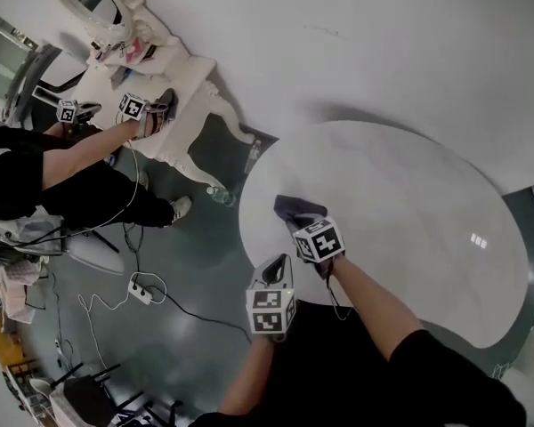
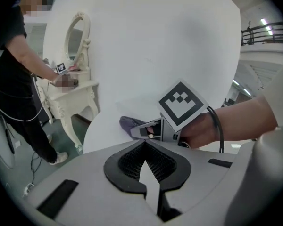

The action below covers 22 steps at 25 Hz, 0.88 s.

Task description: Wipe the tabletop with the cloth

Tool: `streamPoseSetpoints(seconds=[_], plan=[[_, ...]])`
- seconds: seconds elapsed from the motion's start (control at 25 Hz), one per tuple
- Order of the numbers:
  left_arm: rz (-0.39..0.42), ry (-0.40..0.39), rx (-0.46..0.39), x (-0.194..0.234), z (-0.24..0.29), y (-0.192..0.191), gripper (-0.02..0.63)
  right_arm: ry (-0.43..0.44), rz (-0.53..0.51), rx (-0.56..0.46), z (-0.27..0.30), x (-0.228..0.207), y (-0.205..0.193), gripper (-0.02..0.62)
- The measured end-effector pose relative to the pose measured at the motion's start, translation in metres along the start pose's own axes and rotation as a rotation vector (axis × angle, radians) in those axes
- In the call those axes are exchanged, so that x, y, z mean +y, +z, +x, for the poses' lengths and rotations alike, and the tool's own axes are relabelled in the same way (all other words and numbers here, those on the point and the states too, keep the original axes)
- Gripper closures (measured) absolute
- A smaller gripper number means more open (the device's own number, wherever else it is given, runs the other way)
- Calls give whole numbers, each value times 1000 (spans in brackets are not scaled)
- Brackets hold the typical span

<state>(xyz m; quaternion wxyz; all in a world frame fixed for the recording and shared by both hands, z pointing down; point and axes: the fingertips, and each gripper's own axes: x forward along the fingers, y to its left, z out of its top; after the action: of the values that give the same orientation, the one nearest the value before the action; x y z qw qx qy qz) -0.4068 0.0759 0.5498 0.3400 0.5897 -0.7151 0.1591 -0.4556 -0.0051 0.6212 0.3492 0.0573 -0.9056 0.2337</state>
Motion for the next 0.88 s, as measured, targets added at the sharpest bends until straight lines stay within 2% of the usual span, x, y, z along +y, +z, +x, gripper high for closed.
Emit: streamPoseSetpoints(seconds=[0.24, 0.48, 0.88], plan=[[28, -57, 15, -4, 14, 6, 598, -64, 89, -33, -20, -19, -6, 560], [59, -134, 58, -22, 32, -9, 598, -133, 132, -57, -41, -35, -21, 560], [140, -195, 89, -83, 51, -15, 598, -141, 171, -58, -89, -70, -46, 560]])
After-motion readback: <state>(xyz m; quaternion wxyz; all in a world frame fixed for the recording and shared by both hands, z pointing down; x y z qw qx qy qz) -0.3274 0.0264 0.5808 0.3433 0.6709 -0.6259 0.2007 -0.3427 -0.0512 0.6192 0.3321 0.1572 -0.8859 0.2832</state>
